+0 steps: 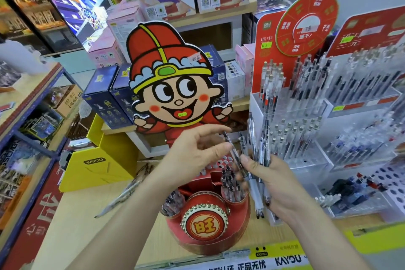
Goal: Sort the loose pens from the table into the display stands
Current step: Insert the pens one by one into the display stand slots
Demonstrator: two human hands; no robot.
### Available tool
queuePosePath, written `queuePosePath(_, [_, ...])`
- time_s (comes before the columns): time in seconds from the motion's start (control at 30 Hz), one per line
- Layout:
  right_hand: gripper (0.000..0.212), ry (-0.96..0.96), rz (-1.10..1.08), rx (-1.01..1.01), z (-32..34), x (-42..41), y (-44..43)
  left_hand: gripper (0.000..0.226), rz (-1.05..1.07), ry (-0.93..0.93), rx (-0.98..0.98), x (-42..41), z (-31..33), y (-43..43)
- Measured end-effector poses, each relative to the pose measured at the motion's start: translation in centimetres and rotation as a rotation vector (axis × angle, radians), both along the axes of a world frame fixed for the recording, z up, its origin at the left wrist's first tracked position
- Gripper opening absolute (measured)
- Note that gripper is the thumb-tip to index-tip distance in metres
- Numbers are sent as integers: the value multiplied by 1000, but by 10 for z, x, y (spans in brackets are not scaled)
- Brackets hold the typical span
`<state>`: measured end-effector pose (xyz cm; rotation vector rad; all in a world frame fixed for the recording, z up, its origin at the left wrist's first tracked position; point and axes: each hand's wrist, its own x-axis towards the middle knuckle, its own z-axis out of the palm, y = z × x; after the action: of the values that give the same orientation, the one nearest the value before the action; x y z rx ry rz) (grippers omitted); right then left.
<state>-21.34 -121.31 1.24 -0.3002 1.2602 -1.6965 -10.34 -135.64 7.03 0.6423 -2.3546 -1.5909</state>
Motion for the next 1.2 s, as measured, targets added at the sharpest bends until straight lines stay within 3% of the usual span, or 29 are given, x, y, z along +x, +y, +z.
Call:
queuePosePath(0.13, [25, 67, 59, -3, 12, 13, -12, 11, 153, 112, 87, 14, 7, -3])
queuePosePath(0.23, [19, 132, 14, 57, 14, 12, -17, 8, 379, 287, 69, 38, 22, -20])
queuePosePath(0.33, [29, 171, 1, 89, 13, 6, -15, 7, 590, 429, -89, 71, 38, -41])
queuePosePath(0.4, [30, 200, 26, 108, 10, 2, -15, 9, 661, 377, -226, 87, 35, -48])
queuePosePath(0.5, [14, 191, 106, 97, 6, 1, -20, 17, 736, 237, -282, 93, 8, -49])
queuePosePath(0.6, [21, 165, 174, 93, 1, 8, -26, 18, 773, 148, -331, 90, -22, -53])
queuePosePath(0.77, [22, 120, 195, 61, 0, 21, -27, 9, 709, 85, -312, 82, -51, -56])
queuePosePath(1.0, [22, 110, 57, 25, 4, 42, -46, 10, 567, 108, -273, 86, -74, -87])
queuePosePath(1.2, [23, 147, -107, 63, 4, 90, -65, 11, 288, 167, -357, 93, -82, -107])
